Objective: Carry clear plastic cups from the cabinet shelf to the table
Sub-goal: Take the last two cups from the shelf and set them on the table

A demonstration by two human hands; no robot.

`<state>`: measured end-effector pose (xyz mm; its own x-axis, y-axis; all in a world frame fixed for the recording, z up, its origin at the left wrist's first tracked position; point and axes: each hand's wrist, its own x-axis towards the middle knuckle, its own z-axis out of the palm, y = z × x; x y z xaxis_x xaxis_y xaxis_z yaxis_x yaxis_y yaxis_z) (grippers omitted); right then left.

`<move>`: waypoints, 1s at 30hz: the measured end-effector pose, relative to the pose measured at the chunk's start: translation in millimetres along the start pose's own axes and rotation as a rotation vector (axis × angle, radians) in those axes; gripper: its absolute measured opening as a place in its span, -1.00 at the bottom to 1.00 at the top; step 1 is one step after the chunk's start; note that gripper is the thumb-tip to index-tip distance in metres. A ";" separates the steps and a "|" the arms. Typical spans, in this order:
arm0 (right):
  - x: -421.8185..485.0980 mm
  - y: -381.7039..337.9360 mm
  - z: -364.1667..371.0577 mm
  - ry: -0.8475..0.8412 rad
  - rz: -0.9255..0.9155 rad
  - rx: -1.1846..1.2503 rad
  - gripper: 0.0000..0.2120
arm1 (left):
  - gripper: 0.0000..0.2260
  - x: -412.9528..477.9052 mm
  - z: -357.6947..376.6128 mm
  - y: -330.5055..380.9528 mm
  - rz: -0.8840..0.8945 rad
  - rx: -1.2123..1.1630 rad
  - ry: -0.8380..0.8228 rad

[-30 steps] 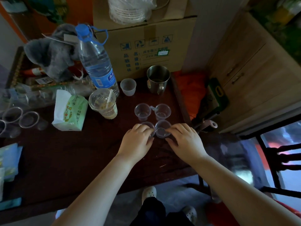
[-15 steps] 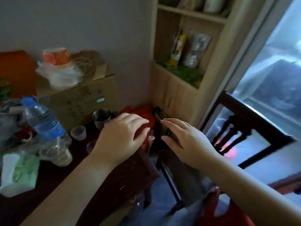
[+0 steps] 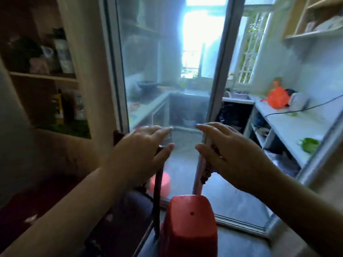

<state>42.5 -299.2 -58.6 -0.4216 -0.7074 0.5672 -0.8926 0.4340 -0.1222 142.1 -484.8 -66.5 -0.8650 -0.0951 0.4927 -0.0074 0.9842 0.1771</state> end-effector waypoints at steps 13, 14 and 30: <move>-187.9 209.0 -219.0 0.160 0.583 -0.233 -0.34 | -0.55 164.8 90.7 323.5 0.586 -0.297 -0.089; -201.1 223.7 -230.0 0.184 0.615 -0.254 -0.34 | -0.56 174.2 98.0 343.9 0.622 -0.311 -0.094; -299.8 433.0 -320.6 0.230 0.852 -0.442 -0.53 | -0.54 322.0 232.8 569.1 0.872 -0.437 -0.092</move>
<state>-166.4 279.6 -20.4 -0.8125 0.0439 0.5813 -0.1452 0.9505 -0.2748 -257.4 79.5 -5.4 -0.5146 0.6695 0.5356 0.8234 0.5601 0.0911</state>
